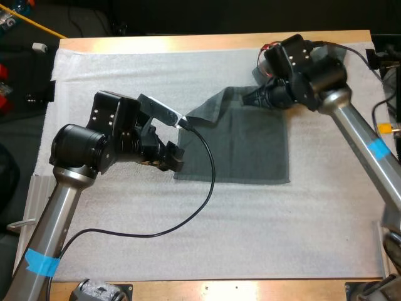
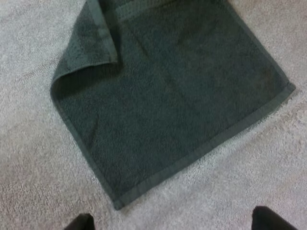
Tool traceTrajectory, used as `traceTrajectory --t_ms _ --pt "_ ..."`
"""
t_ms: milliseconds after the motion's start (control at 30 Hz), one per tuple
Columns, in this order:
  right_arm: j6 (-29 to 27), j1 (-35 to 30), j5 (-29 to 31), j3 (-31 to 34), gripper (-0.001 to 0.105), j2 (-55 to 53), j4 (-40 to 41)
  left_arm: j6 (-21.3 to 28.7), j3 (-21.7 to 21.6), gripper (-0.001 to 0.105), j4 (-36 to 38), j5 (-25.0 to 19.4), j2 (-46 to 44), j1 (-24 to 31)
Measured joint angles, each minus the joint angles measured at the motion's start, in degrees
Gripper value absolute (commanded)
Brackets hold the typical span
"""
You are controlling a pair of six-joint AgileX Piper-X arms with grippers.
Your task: Pick towel from pile, fold and stack
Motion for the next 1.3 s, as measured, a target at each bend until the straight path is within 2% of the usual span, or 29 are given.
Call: traceTrajectory --t_ms 467,567,700,800,1033,1200,1267,1300 --pt "-0.24 5.74 0.00 0.00 0.000 -10.60 13.06 0.00 0.27 0.062 5.92 0.00 0.00 0.00" --pt "-0.24 6.56 0.00 0.94 0.000 -12.21 13.88 0.00 0.27 0.062 6.87 0.00 0.00 0.00" --pt "0.46 6.68 0.00 7.30 0.000 -16.27 13.22 0.00 0.27 0.061 7.74 0.00 0.00 0.00" --pt "1.13 6.68 0.00 14.61 0.000 -19.78 10.62 0.00 0.27 0.061 8.49 0.00 -0.15 0.00" --pt "8.48 6.41 2.66 26.93 0.000 -25.56 3.60 -0.83 0.27 0.061 9.00 0.00 -4.19 0.00" --pt "11.02 2.27 2.29 33.80 0.000 -25.92 0.79 -1.89 0.27 0.061 9.00 0.00 -9.65 0.00" --pt "11.20 -0.56 0.66 36.25 0.006 -25.92 -0.91 -1.92 0.27 0.061 9.00 0.00 -12.15 0.00" --pt "11.22 -1.88 -0.65 37.61 0.012 -25.92 -2.34 -1.92 0.27 0.061 9.00 0.00 -13.18 0.00"
